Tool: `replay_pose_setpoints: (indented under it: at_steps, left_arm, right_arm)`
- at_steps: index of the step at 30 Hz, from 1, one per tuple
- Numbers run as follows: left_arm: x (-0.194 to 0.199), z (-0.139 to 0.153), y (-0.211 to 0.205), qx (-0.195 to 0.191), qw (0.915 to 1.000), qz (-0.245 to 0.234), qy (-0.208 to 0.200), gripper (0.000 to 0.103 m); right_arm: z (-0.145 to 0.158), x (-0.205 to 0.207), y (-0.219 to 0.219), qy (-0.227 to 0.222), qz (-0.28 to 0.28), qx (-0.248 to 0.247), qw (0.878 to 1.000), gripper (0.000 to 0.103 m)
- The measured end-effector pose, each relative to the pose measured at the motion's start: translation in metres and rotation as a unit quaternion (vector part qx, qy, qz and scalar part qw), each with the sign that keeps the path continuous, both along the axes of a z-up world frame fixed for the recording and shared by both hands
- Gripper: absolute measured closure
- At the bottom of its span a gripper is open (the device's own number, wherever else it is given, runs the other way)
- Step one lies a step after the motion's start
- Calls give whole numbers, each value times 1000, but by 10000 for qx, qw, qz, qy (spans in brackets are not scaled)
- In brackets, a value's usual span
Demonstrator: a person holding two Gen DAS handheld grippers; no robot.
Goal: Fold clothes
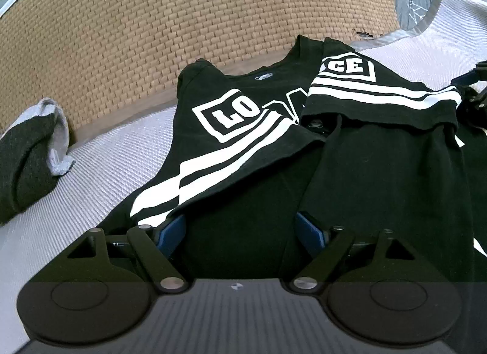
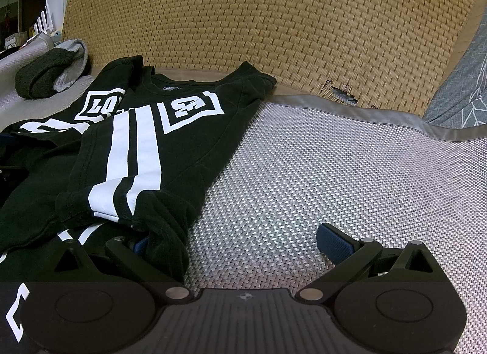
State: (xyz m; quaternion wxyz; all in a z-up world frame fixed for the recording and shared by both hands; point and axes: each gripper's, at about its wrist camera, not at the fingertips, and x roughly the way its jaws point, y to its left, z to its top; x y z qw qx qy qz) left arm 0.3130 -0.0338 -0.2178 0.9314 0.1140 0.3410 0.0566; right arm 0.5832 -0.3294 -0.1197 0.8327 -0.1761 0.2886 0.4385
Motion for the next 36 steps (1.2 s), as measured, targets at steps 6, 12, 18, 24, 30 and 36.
replay_pose_setpoints:
  at_steps: [6, 12, 18, 24, 30, 36]
  left_arm:
    - [1, 0, 2, -131, 9999, -19, -56, 55]
    - [7, -3, 14, -436, 9987, 209, -141, 56]
    - [13, -7, 27, -859, 9922, 797, -432, 58]
    - [13, -10, 26, -848, 9911, 882, -520, 57]
    - [13, -11, 26, -835, 9912, 867, -545, 57]
    - [12, -12, 26, -807, 9915, 847, -572, 57]
  right_arm:
    - [0, 0, 0, 0, 0, 0, 10000, 0]
    - [0, 0, 0, 1, 0, 1, 10000, 0]
    - [0, 0, 0, -1, 0, 1, 10000, 0]
    - [0, 0, 0, -1, 1, 1, 10000, 0]
    - [0, 0, 0, 0, 2, 1, 10000, 0]
    - [0, 0, 0, 1, 3, 2, 10000, 0]
